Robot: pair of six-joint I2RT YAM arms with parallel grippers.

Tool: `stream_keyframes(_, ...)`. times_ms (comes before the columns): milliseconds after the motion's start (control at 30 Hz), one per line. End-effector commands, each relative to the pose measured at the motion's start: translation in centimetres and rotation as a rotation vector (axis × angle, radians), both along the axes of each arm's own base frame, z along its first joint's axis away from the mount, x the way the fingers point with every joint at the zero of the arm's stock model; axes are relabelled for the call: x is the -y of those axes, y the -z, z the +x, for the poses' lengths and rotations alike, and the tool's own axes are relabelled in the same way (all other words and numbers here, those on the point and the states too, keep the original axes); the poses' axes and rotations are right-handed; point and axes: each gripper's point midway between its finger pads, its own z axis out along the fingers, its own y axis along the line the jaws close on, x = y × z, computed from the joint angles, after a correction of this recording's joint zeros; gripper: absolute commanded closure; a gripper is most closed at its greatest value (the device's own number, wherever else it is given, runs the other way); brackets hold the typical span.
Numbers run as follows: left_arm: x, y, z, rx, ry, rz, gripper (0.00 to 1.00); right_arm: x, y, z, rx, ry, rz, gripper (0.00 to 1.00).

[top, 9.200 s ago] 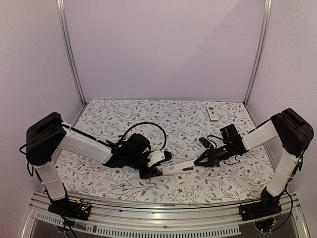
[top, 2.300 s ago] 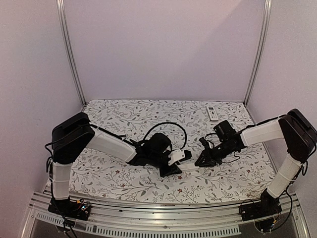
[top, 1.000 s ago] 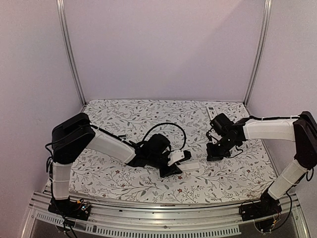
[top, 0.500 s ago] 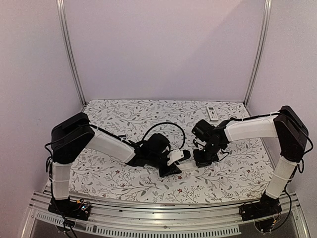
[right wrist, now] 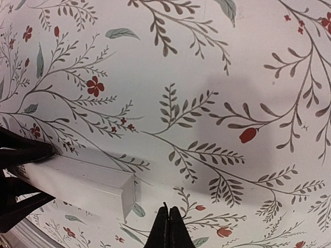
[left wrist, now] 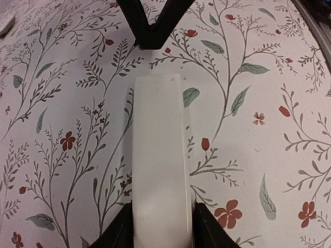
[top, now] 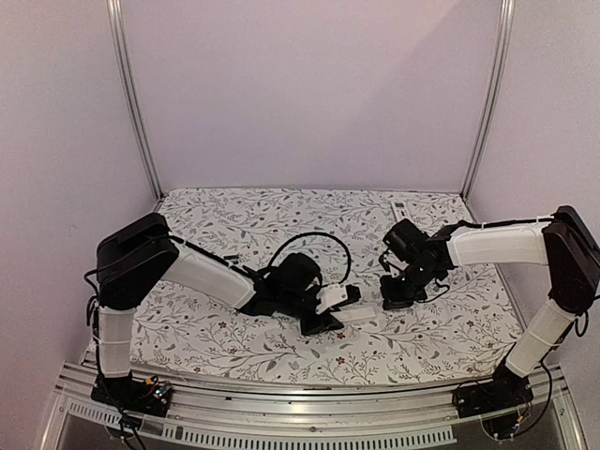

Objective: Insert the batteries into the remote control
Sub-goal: Press the battery cover on the remote control without the battery cover.

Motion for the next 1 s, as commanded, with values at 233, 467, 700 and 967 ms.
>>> stream_keyframes(233,-2.8,0.3,-0.5,-0.037,0.008,0.074,0.41,-0.6,-1.0,0.5,0.029,-0.030,0.057,0.99)
stream_keyframes(467,-6.4,0.3,0.0,-0.053,-0.035,0.115,0.41,-1.0,-1.4,0.2,0.024,-0.042,0.110,0.95)
stream_keyframes(700,-7.6,1.1,-0.1,-0.062,-0.062,0.138,0.47,-0.2,0.1,0.2,0.004,0.002,0.066,0.98)
stream_keyframes(967,-7.5,1.5,-0.7,-0.086,-0.045,0.124,0.61,-0.7,1.4,-0.3,0.004,0.005,-0.005,1.00)
